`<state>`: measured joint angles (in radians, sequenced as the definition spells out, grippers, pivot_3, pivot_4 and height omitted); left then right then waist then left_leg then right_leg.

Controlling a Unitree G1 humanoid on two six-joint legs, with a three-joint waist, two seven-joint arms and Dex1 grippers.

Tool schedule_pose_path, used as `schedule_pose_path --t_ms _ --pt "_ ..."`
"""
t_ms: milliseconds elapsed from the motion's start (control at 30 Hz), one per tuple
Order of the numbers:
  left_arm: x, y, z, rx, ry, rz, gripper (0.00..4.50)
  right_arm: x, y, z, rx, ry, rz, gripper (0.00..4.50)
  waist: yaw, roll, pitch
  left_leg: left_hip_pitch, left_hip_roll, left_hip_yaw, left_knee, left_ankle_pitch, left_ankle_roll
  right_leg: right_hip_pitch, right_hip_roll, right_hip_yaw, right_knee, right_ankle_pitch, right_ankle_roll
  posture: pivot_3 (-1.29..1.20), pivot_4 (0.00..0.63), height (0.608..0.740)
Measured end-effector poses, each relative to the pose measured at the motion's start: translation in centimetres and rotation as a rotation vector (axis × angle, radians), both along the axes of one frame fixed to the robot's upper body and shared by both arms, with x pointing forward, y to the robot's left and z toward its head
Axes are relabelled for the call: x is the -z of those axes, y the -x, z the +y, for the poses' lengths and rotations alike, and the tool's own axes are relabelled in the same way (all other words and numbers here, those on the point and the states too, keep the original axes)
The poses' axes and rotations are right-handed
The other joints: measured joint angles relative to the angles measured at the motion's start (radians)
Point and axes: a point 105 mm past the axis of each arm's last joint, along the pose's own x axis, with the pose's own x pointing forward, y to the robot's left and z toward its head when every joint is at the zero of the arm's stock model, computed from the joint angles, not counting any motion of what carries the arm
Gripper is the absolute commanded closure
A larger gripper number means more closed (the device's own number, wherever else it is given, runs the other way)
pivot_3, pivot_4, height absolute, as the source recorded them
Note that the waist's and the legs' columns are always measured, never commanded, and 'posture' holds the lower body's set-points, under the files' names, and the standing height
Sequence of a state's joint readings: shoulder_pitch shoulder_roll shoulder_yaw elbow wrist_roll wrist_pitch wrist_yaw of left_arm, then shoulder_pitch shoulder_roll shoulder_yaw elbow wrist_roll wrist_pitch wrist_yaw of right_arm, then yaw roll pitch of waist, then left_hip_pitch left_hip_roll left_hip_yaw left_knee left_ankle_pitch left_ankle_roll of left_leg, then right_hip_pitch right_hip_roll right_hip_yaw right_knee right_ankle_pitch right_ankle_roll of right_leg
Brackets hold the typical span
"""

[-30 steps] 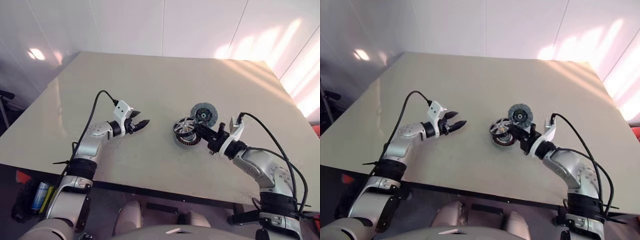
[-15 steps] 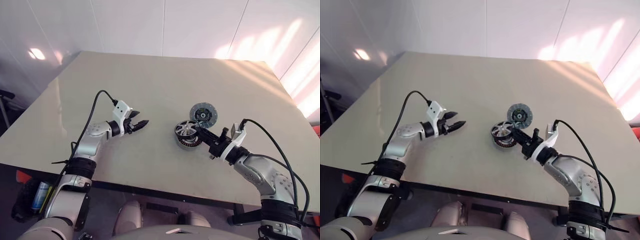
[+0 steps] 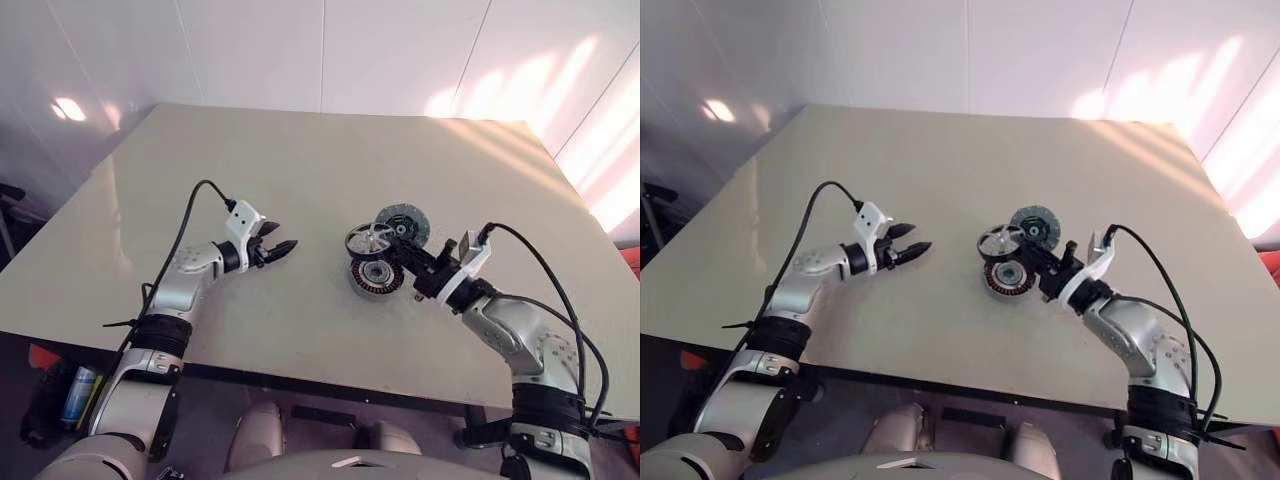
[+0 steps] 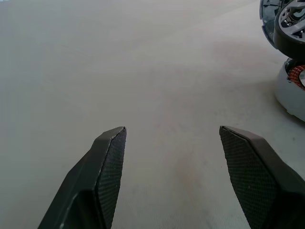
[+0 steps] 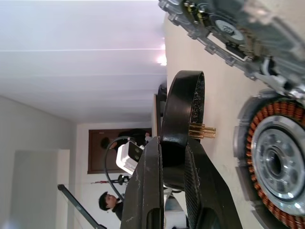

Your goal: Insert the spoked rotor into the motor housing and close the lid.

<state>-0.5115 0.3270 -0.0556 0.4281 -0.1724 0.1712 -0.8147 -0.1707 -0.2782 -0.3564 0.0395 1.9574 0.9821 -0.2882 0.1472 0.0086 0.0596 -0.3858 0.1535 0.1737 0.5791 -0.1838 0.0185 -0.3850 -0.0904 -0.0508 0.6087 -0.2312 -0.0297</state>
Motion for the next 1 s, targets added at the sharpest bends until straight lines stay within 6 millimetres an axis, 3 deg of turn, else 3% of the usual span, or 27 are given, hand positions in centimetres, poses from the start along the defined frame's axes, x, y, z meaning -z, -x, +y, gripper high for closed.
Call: schedule_pose_path --t_ms 533,1000 --pt "0.6 0.0 0.1 0.005 -0.013 0.01 1.16 1.5 1.1 -1.2 0.039 0.007 0.049 4.06 0.0 0.0 0.0 0.0 0.0 0.0 0.0 0.0 0.0 0.0 0.0 0.0 0.0 0.0 0.0 0.0 0.0 0.74" --pt "-0.8 -0.2 -0.5 0.023 -0.021 -0.013 1.16 2.1 1.8 -1.4 0.045 0.007 0.062 4.06 0.001 0.0 0.0 0.0 0.0 0.0 -0.001 0.0 0.0 0.0 0.0 0.0 0.0 0.0 0.0 0.0 0.0 0.74"
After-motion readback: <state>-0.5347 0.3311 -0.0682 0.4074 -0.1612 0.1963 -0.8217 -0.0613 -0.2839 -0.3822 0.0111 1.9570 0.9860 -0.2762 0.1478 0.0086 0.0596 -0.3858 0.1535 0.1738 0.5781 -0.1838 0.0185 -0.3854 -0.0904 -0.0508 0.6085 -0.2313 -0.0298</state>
